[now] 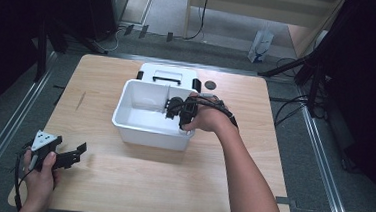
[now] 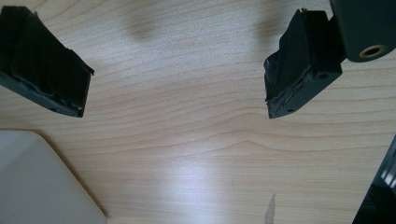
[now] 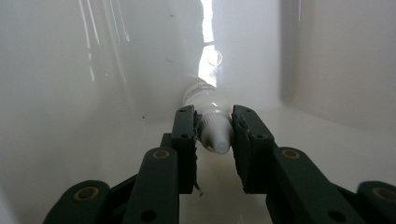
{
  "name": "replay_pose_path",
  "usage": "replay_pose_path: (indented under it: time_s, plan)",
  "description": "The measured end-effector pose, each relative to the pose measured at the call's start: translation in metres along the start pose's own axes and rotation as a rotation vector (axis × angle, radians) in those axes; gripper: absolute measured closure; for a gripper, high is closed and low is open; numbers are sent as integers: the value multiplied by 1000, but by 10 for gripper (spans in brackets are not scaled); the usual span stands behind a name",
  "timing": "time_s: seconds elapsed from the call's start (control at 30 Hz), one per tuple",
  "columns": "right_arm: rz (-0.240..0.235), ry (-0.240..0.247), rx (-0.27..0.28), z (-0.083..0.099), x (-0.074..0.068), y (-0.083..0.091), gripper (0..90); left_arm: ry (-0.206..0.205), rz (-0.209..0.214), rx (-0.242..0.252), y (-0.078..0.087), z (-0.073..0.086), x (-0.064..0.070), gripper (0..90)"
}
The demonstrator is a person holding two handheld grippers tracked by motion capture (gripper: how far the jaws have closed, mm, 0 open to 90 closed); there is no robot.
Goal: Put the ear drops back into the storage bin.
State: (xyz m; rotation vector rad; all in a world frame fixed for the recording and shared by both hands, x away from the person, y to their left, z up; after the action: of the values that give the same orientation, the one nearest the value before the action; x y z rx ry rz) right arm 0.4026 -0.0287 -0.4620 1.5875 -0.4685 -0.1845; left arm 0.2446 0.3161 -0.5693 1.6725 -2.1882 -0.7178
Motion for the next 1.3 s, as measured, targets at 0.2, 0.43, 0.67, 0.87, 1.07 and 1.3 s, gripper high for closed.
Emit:
replay_pose_path:
  time_s: [0.2,0.43,0.67,0.87,1.07,1.3]
  plan:
    - [29,47,-33,-4,-5,-5,718,0,1,0,0,0,0,82]
    - [1,50,-65,-7,-6,-9,720,-1,1,-1,0,0,0,82]
    - [-5,50,-69,-8,-5,-10,701,-1,2,0,0,0,0,82]
    - [-1,23,-12,-7,-4,-1,542,2,2,2,0,0,0,82]
    - [18,-20,83,-6,-1,17,391,-1,0,1,0,0,0,82]
    - [40,-57,142,-1,-1,39,267,0,2,1,0,0,0,82]
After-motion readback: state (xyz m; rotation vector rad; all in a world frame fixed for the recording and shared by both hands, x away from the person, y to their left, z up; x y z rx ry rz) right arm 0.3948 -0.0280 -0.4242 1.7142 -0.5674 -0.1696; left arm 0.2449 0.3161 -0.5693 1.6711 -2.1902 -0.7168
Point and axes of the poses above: each handheld gripper's, and its own axes: y roughly backward along the jaws, z roughly out of its underside, x roughly to its right, the point moved 3 cm from there along -y, roughly forward along the jaws, and after that the axes turned 15 degrees about -y, right-handed, at the moved point
